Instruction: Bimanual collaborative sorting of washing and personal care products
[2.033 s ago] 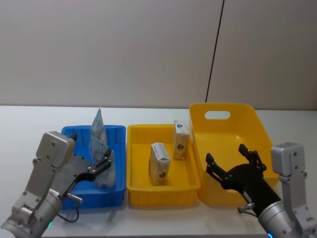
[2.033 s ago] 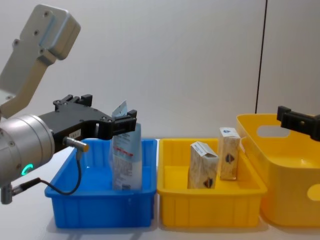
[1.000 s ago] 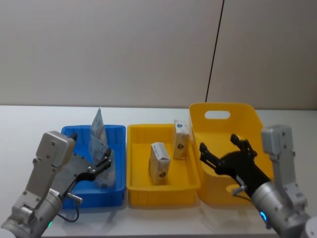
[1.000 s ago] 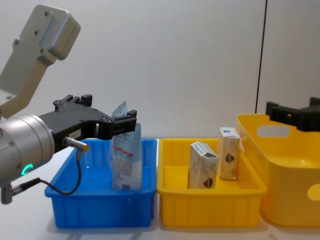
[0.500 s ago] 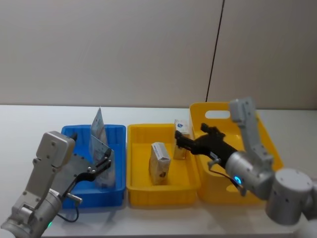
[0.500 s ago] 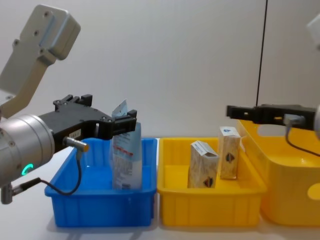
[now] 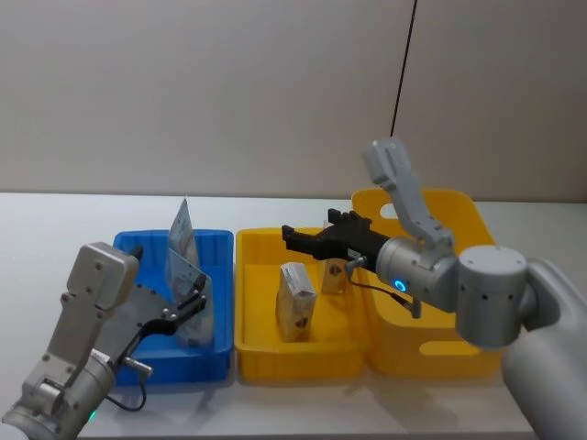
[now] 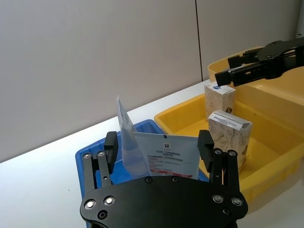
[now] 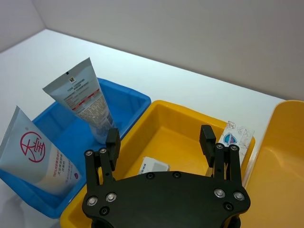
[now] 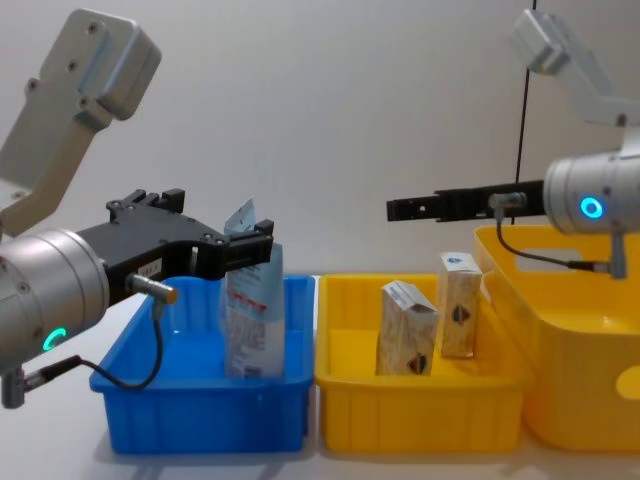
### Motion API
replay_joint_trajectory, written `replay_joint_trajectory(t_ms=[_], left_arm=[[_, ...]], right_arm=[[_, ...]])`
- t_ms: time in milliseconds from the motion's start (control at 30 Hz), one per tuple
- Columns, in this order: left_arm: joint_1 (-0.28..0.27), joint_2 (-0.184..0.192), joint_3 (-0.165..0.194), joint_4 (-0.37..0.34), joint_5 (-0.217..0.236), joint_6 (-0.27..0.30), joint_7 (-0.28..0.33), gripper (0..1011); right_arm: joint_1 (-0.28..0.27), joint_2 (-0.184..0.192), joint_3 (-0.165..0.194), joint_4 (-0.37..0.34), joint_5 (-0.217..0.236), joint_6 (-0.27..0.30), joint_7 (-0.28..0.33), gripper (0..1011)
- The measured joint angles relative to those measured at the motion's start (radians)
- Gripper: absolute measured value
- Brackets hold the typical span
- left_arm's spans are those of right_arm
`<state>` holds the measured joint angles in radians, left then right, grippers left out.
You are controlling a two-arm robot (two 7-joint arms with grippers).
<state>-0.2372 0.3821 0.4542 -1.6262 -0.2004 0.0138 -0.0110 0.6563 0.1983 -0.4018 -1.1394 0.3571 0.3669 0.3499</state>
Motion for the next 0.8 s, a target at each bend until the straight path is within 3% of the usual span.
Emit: replay_joint_trajectory(t_ms=[400, 800], left_arm=[[0.0, 0.0, 0.0, 0.0, 0.0, 0.0, 0.0, 1001], [0.0, 0.0, 0.0, 0.0, 0.0, 0.0, 0.0, 1001]], right_arm=[[0.047, -0.009, -0.066, -0.067, -0.081, 0.166, -0.091, 1003], [0.064, -0.013, -0.107, -0.128, -0.152, 0.348, -0.183, 1003]])
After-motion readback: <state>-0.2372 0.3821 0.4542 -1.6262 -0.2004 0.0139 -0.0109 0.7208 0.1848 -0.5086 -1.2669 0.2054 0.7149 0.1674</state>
